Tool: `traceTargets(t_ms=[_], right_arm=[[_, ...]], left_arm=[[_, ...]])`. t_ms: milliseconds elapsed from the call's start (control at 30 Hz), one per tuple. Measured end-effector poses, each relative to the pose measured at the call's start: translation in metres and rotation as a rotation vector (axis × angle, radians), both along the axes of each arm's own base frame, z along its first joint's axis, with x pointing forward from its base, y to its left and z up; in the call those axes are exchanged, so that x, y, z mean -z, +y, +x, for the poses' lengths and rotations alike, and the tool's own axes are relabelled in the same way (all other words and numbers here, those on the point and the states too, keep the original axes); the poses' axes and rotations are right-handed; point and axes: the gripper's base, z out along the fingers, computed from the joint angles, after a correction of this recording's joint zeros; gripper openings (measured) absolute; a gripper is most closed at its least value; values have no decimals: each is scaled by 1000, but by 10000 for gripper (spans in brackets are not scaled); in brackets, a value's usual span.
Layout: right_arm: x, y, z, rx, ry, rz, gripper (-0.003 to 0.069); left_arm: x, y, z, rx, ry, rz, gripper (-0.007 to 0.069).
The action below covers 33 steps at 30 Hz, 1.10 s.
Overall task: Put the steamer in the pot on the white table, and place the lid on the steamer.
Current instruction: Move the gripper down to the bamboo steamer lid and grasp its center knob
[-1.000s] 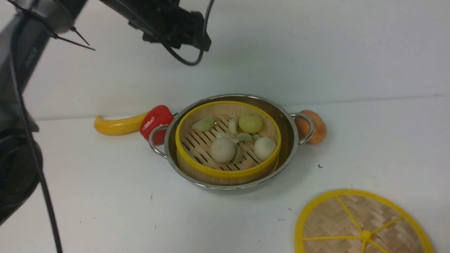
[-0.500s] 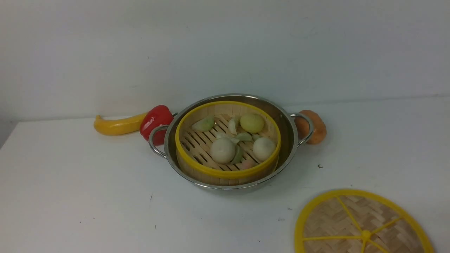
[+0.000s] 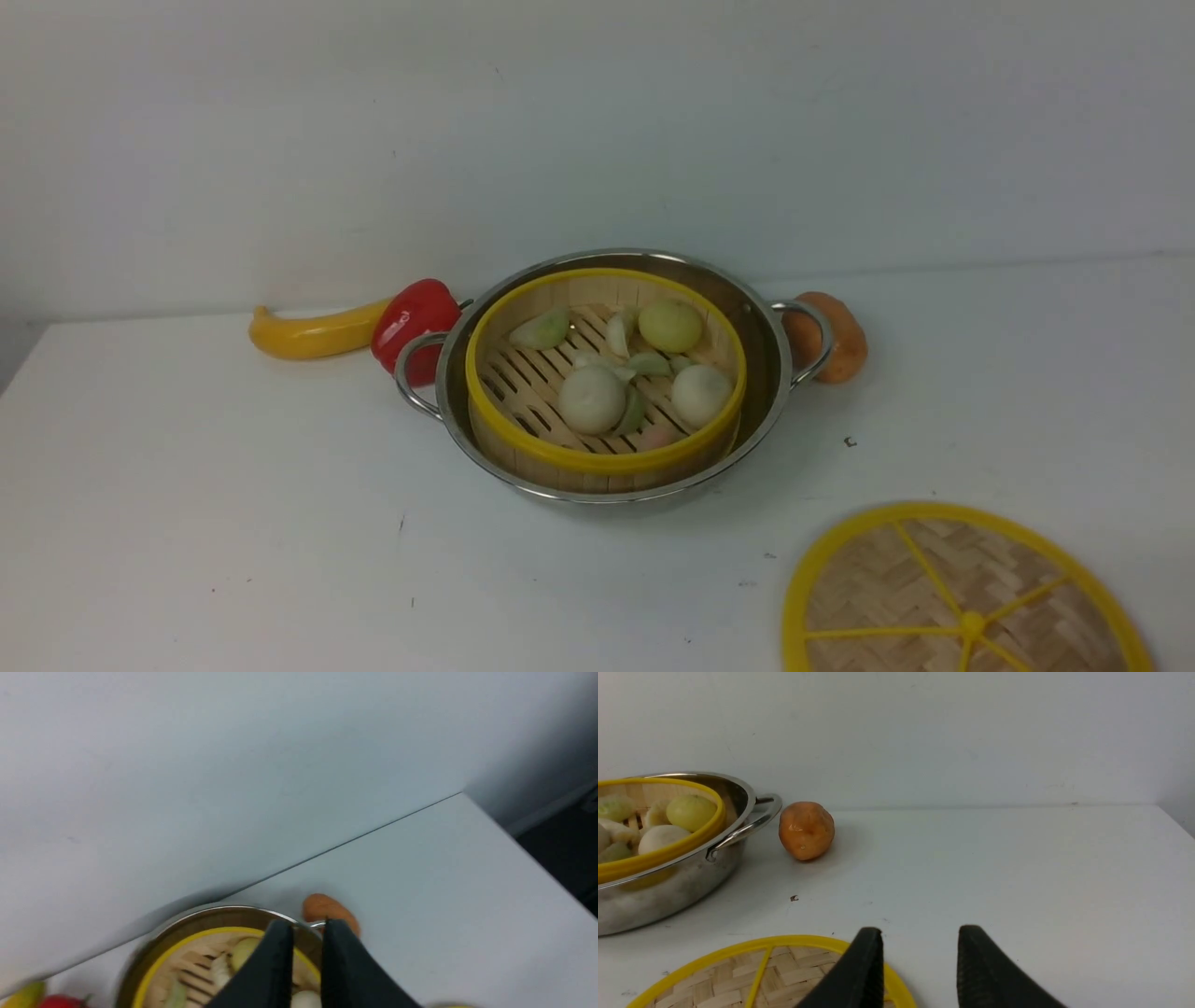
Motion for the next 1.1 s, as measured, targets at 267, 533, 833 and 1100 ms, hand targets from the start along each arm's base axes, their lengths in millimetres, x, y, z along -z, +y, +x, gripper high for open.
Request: traceTargets(t_ms=[267, 533, 833, 1100], right_arm=[[0, 0, 0, 0, 0, 0, 243], [0, 0, 0, 0, 0, 0, 243], [0, 0, 0, 0, 0, 0, 243], [0, 0, 0, 0, 0, 0, 243]], left_arm=[[31, 36, -66, -191, -381, 194, 102], [149, 67, -159, -293, -331, 207, 116], [267, 91, -240, -413, -192, 213, 137], [313, 92, -280, -438, -332, 182, 148]])
